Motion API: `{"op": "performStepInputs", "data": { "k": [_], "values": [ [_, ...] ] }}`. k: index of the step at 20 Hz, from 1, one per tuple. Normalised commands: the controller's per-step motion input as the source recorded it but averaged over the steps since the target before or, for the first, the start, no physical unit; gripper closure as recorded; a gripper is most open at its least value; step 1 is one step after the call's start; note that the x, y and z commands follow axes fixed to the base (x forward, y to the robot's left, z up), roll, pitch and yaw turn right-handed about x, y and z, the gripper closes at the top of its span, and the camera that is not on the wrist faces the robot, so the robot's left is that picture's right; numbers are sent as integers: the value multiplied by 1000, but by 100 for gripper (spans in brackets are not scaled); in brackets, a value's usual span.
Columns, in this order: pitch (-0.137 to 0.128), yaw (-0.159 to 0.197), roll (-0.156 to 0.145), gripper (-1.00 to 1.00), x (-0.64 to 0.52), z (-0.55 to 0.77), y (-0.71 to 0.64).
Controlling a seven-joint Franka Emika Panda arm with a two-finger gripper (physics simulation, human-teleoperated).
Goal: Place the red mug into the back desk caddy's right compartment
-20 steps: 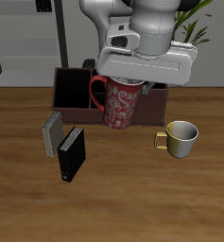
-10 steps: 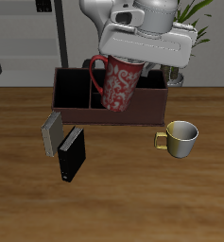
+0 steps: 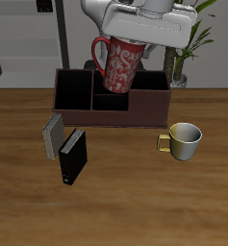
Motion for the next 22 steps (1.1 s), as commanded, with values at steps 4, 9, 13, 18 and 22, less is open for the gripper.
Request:
{"op": "performStepInputs", "data": {
  "k": [4, 9, 13, 18, 22],
  "values": [
    [6, 14, 6, 100, -131, -3, 16],
    [9, 5, 28, 100, -286, -23, 77],
    [25, -19, 103, 100, -333, 2, 120],
    [-15, 17, 76, 100, -287, -16, 75],
    [-3, 19, 58, 100, -359, -114, 71]
  ]
}}
